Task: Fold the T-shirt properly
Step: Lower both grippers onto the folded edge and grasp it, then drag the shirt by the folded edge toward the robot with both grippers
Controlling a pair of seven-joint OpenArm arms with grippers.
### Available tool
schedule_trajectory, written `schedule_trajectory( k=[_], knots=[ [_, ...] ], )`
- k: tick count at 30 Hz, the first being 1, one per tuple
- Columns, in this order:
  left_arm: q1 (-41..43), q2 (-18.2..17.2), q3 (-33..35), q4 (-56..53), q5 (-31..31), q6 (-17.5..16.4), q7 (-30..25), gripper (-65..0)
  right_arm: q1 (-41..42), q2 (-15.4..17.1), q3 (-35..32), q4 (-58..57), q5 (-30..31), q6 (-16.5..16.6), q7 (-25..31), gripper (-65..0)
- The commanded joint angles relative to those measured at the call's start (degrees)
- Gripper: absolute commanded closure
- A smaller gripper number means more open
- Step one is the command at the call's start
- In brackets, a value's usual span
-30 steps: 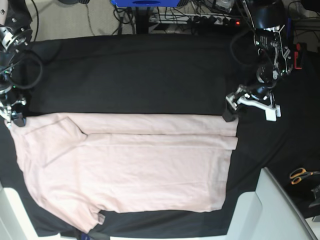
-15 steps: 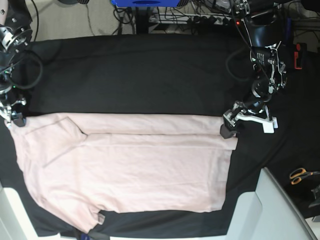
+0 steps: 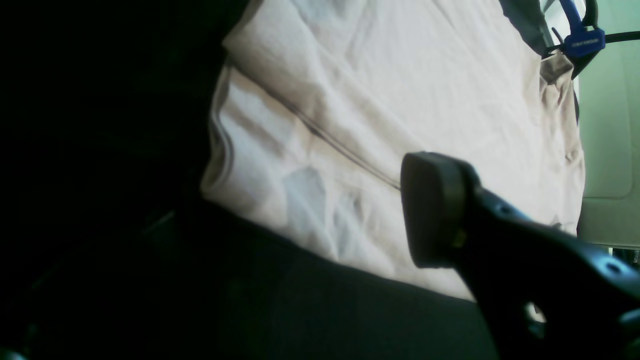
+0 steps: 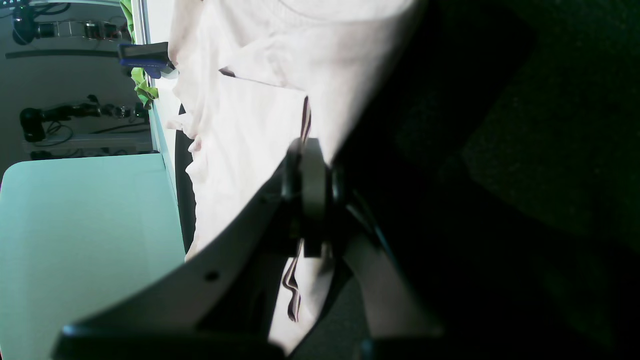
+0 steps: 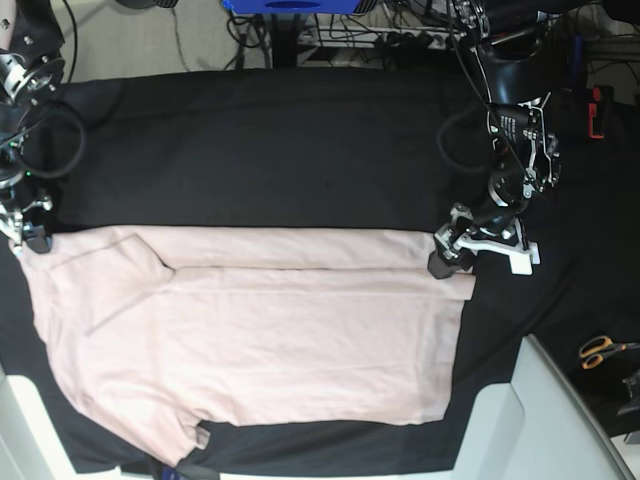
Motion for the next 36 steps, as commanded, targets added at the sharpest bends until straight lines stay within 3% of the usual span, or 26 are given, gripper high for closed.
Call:
schedule_trajectory(
  k=[1, 12, 21, 22, 31, 36],
  knots=[
    [-1.26, -0.22, 0.03, -0.37, -0.27, -0.17, 0.04, -44.9, 0.07, 0.83, -0.17, 0.39, 0.14, -0.31, -0.10, -0.3],
    [-3.54, -0.40, 0.03, -6.96, -0.27, -0.34, -3.65, -41.0, 0.07, 0.83, -0.17, 0.39, 0.14, -0.31, -0.10, -0.2],
    [-3.28, -0.75, 0.03, -7.05, -0.27, -0.17, -3.82, -1.5, 0.07, 0.83, -0.17, 0.39, 0.14, -0.31, -0.10, -0.2],
    [-3.37, -0.75, 0.03, -7.14, -0.18, -0.17, -3.82, 0.0, 0.07, 0.83, -0.17, 0.39, 0.14, -0.31, -0.10, -0.2],
    [-3.02, -0.57, 0.03, -6.61, 4.74, -0.17, -3.38, 0.0, -0.63, 0.92, -0.17, 0.83, 0.14, -0.31, -0.10, -0.2],
    [-0.29, -0.75, -0.06, -2.21, 5.09, -0.17, 0.57, 0.0, -3.36, 1.53, -0.17, 6.10, 0.14, -0.57, -0.63, -0.2]
  ],
)
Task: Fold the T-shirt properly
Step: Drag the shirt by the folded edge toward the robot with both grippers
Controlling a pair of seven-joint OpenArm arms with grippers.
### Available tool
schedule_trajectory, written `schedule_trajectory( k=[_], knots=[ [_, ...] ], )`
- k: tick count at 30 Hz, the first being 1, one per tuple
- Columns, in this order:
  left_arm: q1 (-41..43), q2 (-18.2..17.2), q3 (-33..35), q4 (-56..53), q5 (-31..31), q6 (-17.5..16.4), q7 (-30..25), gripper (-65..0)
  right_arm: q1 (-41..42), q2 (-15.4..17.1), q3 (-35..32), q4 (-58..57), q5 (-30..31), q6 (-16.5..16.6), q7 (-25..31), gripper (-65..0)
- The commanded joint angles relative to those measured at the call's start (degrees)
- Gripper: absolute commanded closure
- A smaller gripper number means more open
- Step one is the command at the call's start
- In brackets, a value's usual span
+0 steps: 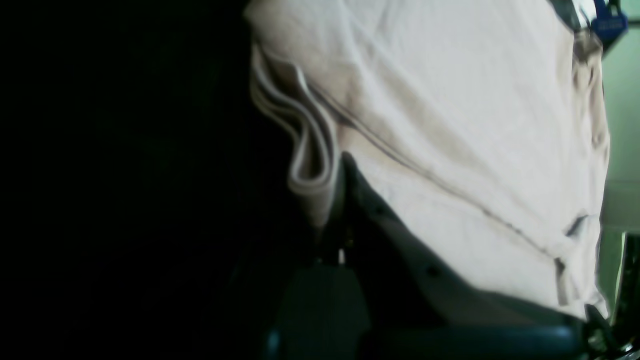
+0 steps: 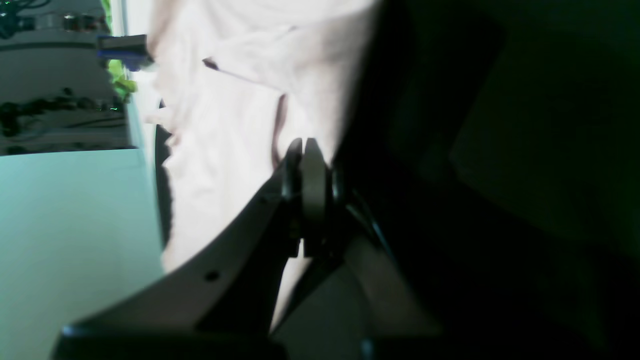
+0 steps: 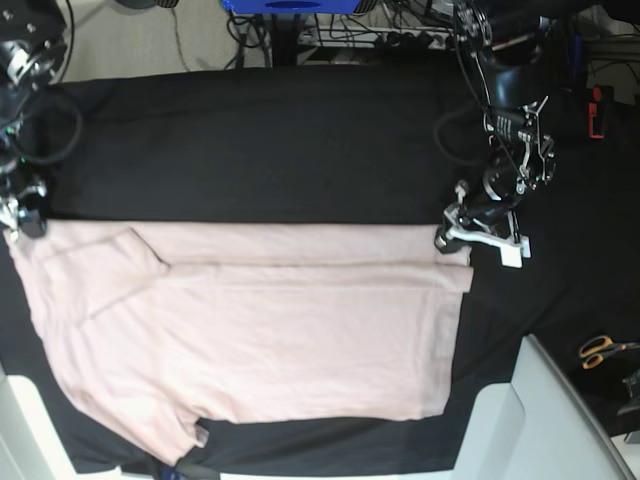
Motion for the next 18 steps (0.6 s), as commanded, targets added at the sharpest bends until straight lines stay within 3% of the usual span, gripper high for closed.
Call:
schedule_trajectory(
  k=[1, 9, 14, 18],
  knots=[
    [1.18, -0.53, -0.10, 2.69, 0.24, 0.40, 0.42, 0.0, 0.36, 1.51, 0.09, 1.65, 0.48, 0.13, -0.31, -0.2],
    [9.27, -0.18, -0.46, 16.76, 0.41, 0.58, 6.05, 0.0, -3.07, 1.69, 0.18, 6.83, 0.48, 0.13, -6.90, 0.0],
    [14.63, -0.18, -0.37, 22.47, 0.41, 0.58, 6.13, 0.0, -7.03, 0.46, 0.53, 14.30, 0.92, 0.04, -10.24, 0.0],
    [18.06, -0.26, -0.54, 24.50, 0.41, 0.58, 6.13, 0.0, -10.45, -1.12, 0.62, 19.14, 1.01, -2.42, -12.18, 0.0]
  ],
)
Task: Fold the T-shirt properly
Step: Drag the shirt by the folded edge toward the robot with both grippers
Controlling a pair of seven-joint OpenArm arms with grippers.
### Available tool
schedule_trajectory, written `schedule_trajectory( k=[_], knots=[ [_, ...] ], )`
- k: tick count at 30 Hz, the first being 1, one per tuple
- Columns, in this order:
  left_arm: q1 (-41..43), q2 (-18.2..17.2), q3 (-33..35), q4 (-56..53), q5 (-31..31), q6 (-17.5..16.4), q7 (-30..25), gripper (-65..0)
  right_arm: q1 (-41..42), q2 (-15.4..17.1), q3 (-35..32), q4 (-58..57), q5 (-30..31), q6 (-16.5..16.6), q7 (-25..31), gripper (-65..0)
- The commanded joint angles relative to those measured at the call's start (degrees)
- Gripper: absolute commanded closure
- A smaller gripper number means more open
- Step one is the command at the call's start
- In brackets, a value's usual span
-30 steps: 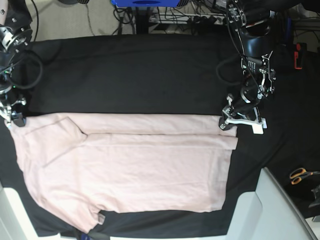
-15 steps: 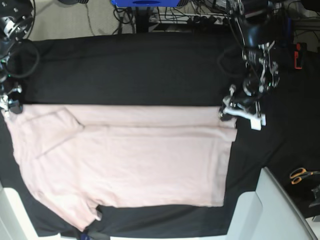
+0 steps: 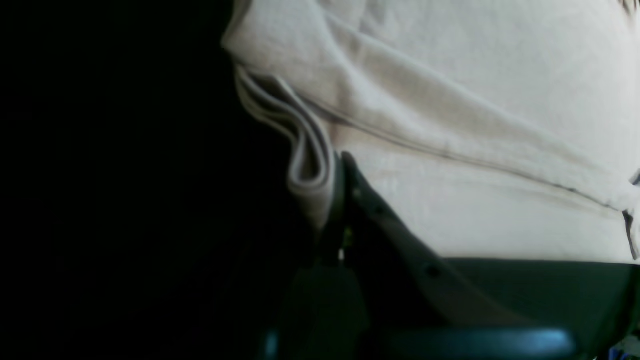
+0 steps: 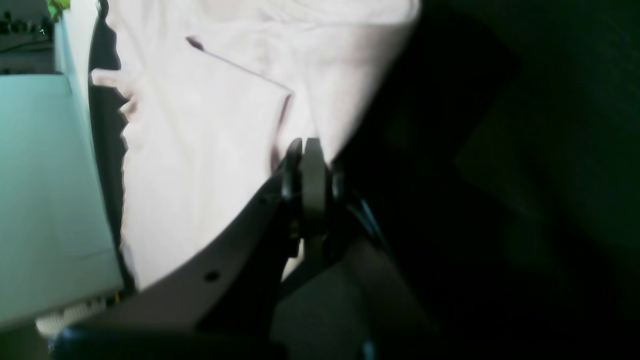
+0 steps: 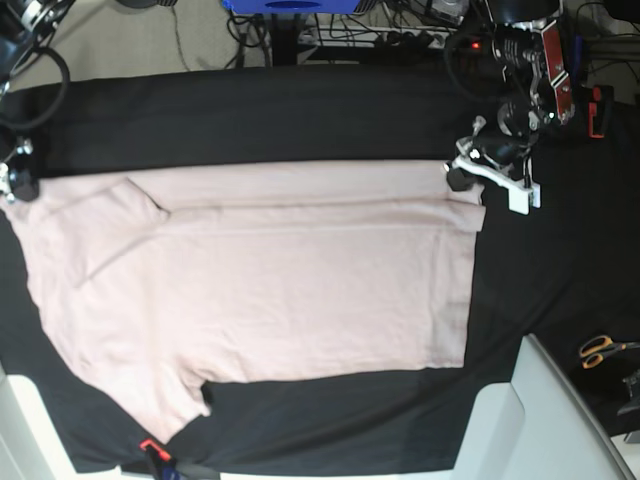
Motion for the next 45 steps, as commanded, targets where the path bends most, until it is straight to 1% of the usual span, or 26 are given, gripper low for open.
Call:
schedule_trajectory(
  k=[1, 3, 4, 7, 11, 16, 18, 23, 26, 31, 45],
  knots=[
    [0.87, -0.61, -0.41, 2.14, -0.61, -0.28, -0.97, 0.0, -0.54, 0.47, 0.29, 1.86, 0.92, 0.33, 0.74, 0.0],
    [2.80, -0.53, -0.41, 4.16, -0.61, -0.28, -0.97, 0.0, -2.56, -0.41, 0.38, 4.93, 1.01, 0.15, 0.65, 0.0],
    [3.68, -0.53, -0.41, 5.04, -0.61, -0.28, -0.97, 0.0, -3.53, -1.55, 0.38, 6.25, 1.01, 0.06, 0.65, 0.0],
    [5.61, -0.53, -0.41, 7.06, -0.61, -0.28, -0.97, 0.0, -6.25, -3.40, 0.38, 10.21, 1.01, -0.02, 0.30, 0.0],
    [8.25, -0.53, -0.41, 10.14, -0.61, -0.28, -0.97, 0.0, -8.36, -4.28, 0.38, 13.02, 1.01, -0.02, -2.34, 0.0],
    [11.15, -0.79, -0.50, 12.43, -0.61, -0.28, -0.97, 0.0, -11.53, -5.51, 0.38, 17.33, 1.01, -0.02, -2.86, 0.0],
    [12.21, -0.88, -0.68, 12.60, -0.61, -0.28, -1.06, 0.0, -12.93, -5.69, 0.38, 18.65, 1.19, -0.02, -2.86, 0.0],
    [14.14, -0.88, -3.93, 12.60, -0.52, -0.28, -1.06, 0.0, -15.83, -5.69, 0.29, 18.91, 4.62, -0.02, -2.95, 0.0],
    [15.11, -0.97, -4.98, 12.60, -0.52, -0.28, -1.06, 0.0, -16.89, -5.69, 0.29, 18.91, 4.62, -0.02, -2.95, 0.0],
    [15.81, -0.97, -4.72, 12.51, -0.52, -0.36, -1.15, 0.0, -17.94, -5.69, 0.29, 18.91, 4.71, -0.02, -4.18, 0.0],
    [18.27, -0.88, -4.81, 12.60, -0.52, -0.36, -1.32, 0.0, -19.79, -5.69, 0.20, 18.91, 4.71, 0.15, -4.18, 0.0]
  ],
)
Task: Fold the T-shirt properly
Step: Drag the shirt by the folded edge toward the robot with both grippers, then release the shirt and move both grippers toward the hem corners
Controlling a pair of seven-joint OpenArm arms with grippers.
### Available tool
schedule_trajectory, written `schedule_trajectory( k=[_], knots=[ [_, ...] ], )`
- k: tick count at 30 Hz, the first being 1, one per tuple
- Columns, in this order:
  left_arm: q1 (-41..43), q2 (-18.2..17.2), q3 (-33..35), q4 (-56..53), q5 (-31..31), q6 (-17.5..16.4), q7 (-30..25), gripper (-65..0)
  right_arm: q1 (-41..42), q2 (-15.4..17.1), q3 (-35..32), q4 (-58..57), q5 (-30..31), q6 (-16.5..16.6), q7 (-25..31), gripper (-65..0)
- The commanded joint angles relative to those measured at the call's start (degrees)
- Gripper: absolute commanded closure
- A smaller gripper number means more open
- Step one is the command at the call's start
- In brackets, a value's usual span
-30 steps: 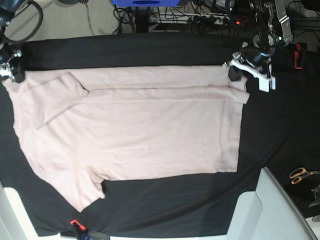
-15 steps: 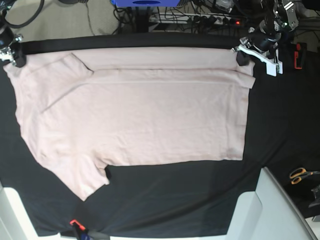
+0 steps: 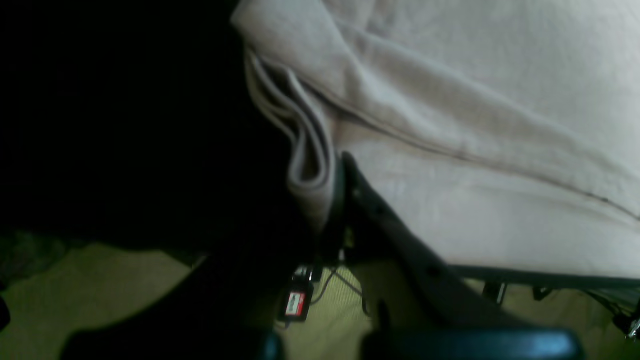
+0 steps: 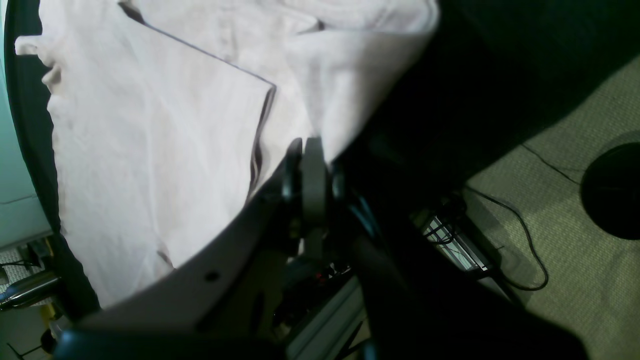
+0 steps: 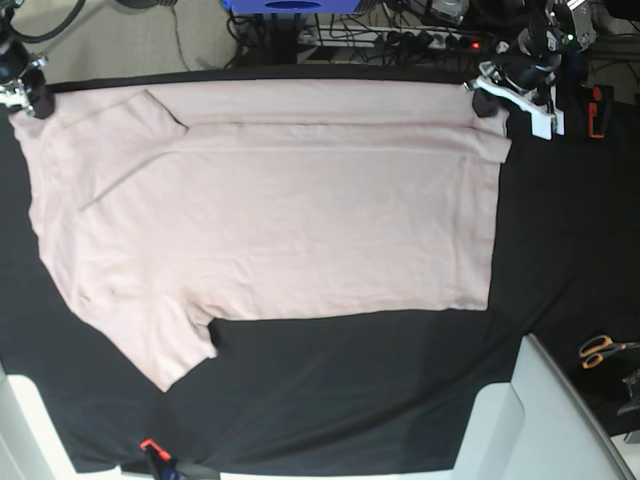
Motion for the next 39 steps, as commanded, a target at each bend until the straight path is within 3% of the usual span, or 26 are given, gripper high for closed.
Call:
schedule_trajectory(
  k=[1, 17, 19, 23, 25, 27, 30, 33, 39],
  knots=[
    [0.53, -0.62, -0.46, 0.95, -0.46, -0.10, -0.88, 0.0, -0.23, 1.11, 0.27, 0.90, 0.84, 0.63, 0.82, 0.0],
    [0.79, -0.62, -0.55, 0.95, -0.46, -0.10, -0.97, 0.0, -0.23, 1.11, 0.18, 0.73, 0.84, 0.55, 0.91, -1.4],
    [0.79, -0.70, -0.55, 0.95, -0.46, -0.10, -0.97, 0.0, -0.23, 1.02, 0.27, 0.73, 0.84, 0.55, 0.91, -6.6],
    [0.88, -1.49, -0.55, 0.86, -0.46, -0.10, -0.80, 0.0, -0.23, 0.32, 0.36, 0.73, 0.84, 0.55, 0.91, -28.8],
    [1.23, -1.49, -0.55, 0.86, -0.46, -0.10, -0.80, -16.0, -0.23, -0.21, 0.36, 0.90, 0.84, 0.55, 0.91, -37.1],
    [1.32, -1.49, -0.55, 0.95, -0.46, -0.10, -0.80, -30.4, -0.23, -0.47, 0.36, 0.90, 0.84, 0.55, 0.91, -39.2],
    [1.67, -1.49, -0.55, 0.86, -0.46, -0.10, -0.80, -43.4, -0.32, -0.73, 0.36, 0.90, 0.84, 0.55, 0.91, -39.6],
    [2.46, -1.49, -1.51, 1.04, -0.46, -0.10, -0.88, -49.9, -1.46, -0.73, 0.44, 0.90, 0.92, 0.46, 1.00, -39.6],
    [2.72, -1.32, -8.46, 0.60, -0.46, -0.37, -0.62, -50.8, -3.30, -0.82, 3.78, 0.99, 0.84, 0.46, 0.91, -39.9]
  ],
)
